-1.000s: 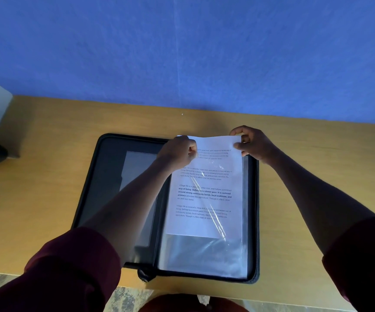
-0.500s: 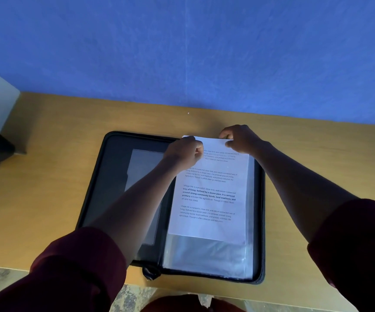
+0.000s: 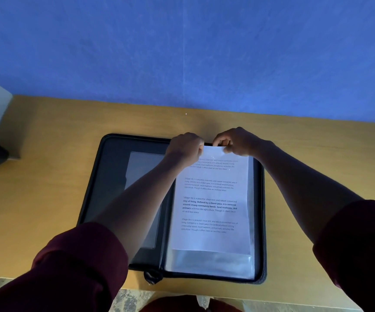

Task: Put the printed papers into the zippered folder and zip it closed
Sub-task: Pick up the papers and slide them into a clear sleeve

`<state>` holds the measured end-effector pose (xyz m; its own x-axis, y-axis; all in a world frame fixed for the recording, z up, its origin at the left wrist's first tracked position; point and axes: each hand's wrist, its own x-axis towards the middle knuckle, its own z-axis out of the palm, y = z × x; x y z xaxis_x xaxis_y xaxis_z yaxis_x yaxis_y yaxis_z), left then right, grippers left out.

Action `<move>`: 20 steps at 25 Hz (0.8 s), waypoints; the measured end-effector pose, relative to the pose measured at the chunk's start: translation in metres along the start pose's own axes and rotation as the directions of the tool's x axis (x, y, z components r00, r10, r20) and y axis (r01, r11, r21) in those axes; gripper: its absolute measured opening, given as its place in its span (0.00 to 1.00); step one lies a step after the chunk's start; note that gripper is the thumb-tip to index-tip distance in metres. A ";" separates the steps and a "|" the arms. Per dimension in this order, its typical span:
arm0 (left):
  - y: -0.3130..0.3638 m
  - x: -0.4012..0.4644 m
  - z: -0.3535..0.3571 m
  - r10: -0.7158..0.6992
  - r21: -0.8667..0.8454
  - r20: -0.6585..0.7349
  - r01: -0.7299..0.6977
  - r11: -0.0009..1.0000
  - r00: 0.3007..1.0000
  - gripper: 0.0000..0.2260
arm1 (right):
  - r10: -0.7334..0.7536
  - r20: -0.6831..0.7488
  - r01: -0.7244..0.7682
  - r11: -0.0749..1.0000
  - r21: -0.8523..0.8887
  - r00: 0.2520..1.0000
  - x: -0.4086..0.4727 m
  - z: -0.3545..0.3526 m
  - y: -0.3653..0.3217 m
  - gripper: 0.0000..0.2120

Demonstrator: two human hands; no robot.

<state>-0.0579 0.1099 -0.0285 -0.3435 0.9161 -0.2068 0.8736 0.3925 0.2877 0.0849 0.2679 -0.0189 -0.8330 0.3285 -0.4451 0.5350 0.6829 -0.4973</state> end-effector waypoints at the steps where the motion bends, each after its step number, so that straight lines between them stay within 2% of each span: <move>1: 0.000 -0.001 0.001 -0.004 0.005 -0.006 0.004 1.000 1.000 0.08 | -0.001 0.013 0.001 1.000 -0.005 1.000 0.000 0.002 -0.001 0.16; 5: -0.001 -0.002 0.006 -0.011 0.002 -0.043 0.011 1.000 0.999 0.07 | -0.002 0.054 0.003 1.000 -0.020 0.999 -0.002 0.013 -0.005 0.13; 8: -0.002 -0.002 0.009 -0.014 -0.006 -0.042 0.014 1.000 0.999 0.07 | 0.051 0.080 -0.053 0.998 0.029 0.995 -0.005 0.018 -0.008 0.12; 14: -0.005 -0.002 0.012 -0.019 -0.041 -0.044 0.017 0.999 0.999 0.06 | 0.053 0.062 -0.055 0.998 0.033 0.997 -0.014 0.022 -0.001 0.02; 16: -0.007 -0.003 0.013 -0.018 -0.046 -0.031 0.017 0.999 0.999 0.07 | 0.065 0.026 -0.065 0.998 0.004 0.998 -0.018 0.024 0.003 0.07; 20: -0.015 -0.002 0.015 -0.024 -0.077 0.000 0.024 0.997 1.000 0.05 | 0.133 -0.056 -0.134 0.991 -0.009 0.989 -0.030 0.023 0.019 0.11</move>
<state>-0.0651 0.1007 -0.0459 -0.3643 0.9065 -0.2135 0.8358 0.4193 0.3543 0.1235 0.2558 -0.0316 -0.7608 0.4526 -0.4652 0.6406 0.6385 -0.4266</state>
